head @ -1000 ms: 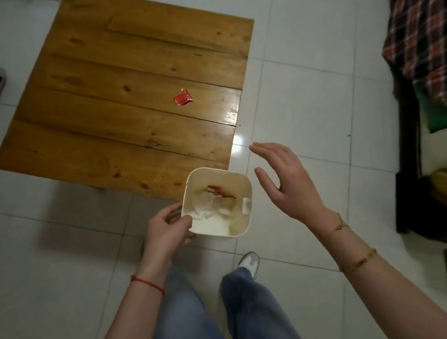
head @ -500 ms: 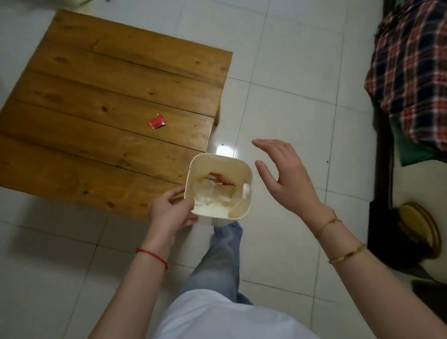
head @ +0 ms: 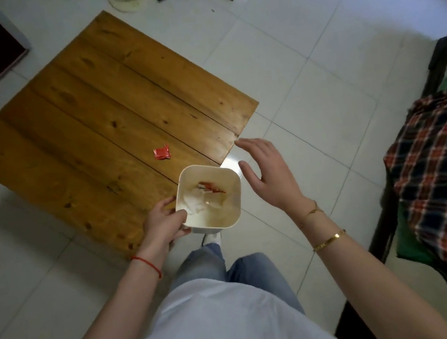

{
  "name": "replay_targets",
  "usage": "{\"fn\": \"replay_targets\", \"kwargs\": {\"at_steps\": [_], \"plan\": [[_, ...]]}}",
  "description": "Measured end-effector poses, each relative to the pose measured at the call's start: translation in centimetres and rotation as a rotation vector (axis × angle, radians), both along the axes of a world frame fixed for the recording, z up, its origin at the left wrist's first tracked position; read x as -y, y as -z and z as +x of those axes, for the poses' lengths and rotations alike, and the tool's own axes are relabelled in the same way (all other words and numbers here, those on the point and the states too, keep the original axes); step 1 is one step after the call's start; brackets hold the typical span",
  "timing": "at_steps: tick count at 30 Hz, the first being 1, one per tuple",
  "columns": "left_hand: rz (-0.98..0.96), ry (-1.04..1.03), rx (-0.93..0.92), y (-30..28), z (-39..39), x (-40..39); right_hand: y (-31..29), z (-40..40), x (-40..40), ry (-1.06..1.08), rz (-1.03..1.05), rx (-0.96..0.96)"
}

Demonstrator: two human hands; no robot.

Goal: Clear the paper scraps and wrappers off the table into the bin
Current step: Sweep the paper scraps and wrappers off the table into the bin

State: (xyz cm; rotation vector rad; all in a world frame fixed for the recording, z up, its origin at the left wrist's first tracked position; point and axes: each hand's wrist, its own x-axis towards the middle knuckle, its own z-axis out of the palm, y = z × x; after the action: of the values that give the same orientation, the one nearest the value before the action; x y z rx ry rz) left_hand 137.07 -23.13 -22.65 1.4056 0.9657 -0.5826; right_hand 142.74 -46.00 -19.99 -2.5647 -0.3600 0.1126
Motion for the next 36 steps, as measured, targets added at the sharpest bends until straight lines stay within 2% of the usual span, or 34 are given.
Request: {"fn": "replay_targets", "kwargs": {"at_steps": [6, 14, 19, 27, 32, 36], "plan": [[0.0, -0.164, -0.03, 0.7, 2.3, 1.1, 1.5, 6.8, -0.9, -0.214, 0.018, -0.035], [-0.007, -0.355, -0.114, 3.9, 1.4, 5.3, 6.1, 13.6, -3.1, -0.572, -0.013, -0.109], [-0.05, -0.577, -0.168, 6.6, 0.8, 9.1, 9.7, 17.5, -3.7, -0.799, -0.051, -0.124], [-0.041, -0.771, -0.242, 12.7, 1.0, 13.9, 18.1, 21.8, -5.8, -0.919, -0.118, -0.152], [-0.042, -0.804, -0.304, 17.6, 1.6, 15.3, 23.1, 22.6, -8.3, -0.967, -0.162, -0.215], [-0.06, -0.853, -0.339, 20.9, 1.8, 15.4, 25.7, 23.2, -10.7, -1.045, -0.204, -0.191]]}}
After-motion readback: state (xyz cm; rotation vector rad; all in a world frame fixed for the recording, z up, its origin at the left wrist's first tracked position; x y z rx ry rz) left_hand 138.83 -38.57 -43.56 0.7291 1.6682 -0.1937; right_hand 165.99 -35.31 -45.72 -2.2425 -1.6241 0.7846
